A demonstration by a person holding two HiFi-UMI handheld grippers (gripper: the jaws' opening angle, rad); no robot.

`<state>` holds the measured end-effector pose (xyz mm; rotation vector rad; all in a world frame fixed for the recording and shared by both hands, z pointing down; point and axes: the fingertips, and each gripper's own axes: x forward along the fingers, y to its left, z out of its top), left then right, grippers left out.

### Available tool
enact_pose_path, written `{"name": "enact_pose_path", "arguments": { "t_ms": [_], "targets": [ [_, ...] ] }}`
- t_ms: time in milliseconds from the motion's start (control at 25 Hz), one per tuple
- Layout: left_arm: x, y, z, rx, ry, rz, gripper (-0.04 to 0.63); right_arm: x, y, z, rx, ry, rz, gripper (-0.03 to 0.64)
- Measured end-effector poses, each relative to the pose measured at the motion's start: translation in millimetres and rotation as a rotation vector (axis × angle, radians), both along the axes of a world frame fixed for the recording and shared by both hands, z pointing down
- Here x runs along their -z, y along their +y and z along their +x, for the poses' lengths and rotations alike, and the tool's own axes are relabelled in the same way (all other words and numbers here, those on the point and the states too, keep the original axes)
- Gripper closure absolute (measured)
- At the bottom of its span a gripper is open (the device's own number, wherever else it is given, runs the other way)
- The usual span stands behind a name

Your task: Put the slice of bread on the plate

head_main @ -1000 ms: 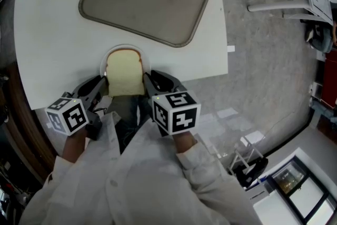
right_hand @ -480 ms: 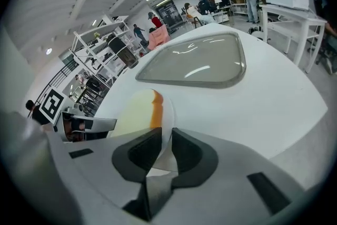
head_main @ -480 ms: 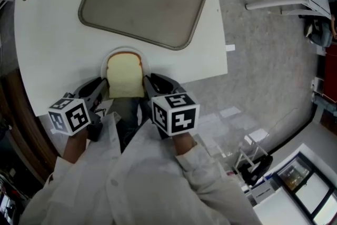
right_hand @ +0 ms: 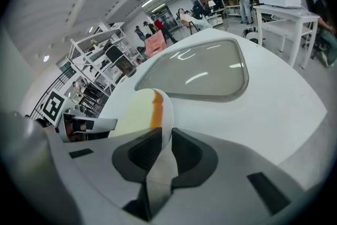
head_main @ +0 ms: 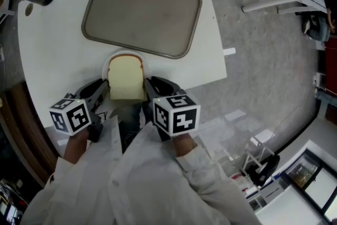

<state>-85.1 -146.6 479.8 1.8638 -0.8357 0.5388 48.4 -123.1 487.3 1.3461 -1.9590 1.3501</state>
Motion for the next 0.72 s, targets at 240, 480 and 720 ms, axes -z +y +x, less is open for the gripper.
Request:
{"name": "enact_pose_path", "arguments": {
  "t_ms": [240,480,720],
  "targets": [
    [6.5,-28.0,2.6,-0.037,0.01,0.024,0.528,7.6,-22.7,1.9,-0.032,0.002,0.024,0.549],
    [11.6,-60.8,9.5,-0.076,0.022,0.059,0.528,13.3,-50.2,7.3,-0.08,0.009,0.053,0.55],
    [17.0,-86.1,19.1,-0.115,0.036,0.074,0.529,13.1,-64.8,14.3,-0.137,-0.009,0.037,0.551]
  ]
}}
